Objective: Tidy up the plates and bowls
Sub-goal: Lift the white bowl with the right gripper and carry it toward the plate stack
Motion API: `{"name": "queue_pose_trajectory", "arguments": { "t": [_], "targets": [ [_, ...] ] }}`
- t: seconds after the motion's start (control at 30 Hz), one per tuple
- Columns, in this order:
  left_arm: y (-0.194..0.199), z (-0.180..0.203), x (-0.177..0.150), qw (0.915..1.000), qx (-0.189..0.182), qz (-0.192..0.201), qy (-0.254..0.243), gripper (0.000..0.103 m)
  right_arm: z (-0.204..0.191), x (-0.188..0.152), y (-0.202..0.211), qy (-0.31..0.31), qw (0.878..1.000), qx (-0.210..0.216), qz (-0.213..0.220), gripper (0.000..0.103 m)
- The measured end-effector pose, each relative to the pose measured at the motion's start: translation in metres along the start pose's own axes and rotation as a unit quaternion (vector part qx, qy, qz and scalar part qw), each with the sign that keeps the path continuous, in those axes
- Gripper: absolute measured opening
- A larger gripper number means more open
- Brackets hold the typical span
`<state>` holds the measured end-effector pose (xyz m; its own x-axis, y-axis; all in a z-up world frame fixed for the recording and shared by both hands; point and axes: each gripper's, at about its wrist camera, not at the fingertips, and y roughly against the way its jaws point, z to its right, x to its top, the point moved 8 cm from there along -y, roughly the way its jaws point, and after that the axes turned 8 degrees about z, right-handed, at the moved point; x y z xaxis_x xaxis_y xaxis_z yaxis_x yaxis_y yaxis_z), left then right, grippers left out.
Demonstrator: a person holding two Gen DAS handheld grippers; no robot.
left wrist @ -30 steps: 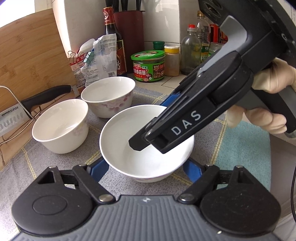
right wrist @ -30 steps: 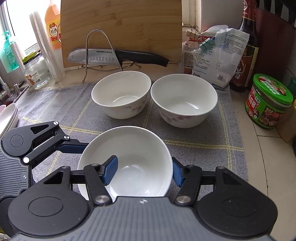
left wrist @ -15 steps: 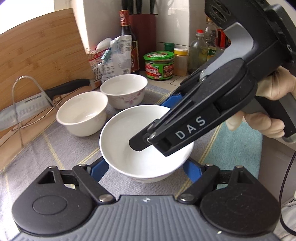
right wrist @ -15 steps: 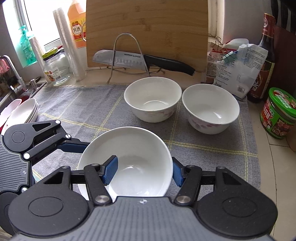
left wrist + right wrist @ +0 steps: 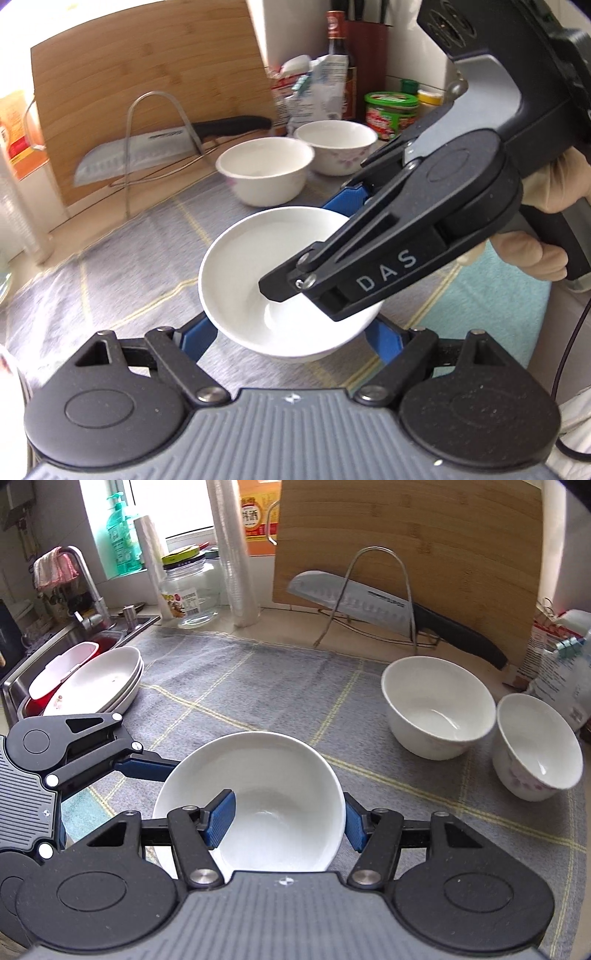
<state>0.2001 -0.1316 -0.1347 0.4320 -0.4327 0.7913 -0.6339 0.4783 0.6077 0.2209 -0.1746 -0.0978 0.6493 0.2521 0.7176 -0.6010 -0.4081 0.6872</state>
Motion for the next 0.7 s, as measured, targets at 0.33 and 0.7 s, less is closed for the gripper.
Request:
{"name": "queue_pose_trajectory", "arguments": {
  "t": [0.33, 0.7],
  "targets": [
    [0.011, -0.034, -0.021, 0.9991, 0.031, -0.009, 0.027, 0.086, -0.037, 0.013, -0.032, 0.018, 0.999, 0.032, -0.009, 0.066],
    [0.011, -0.046, -0.034, 0.9987, 0.029, -0.013, 0.040, 0.086, -0.048, 0.012, -0.050, 0.014, 0.999, 0.037, -0.020, 0.068]
  ]
}}
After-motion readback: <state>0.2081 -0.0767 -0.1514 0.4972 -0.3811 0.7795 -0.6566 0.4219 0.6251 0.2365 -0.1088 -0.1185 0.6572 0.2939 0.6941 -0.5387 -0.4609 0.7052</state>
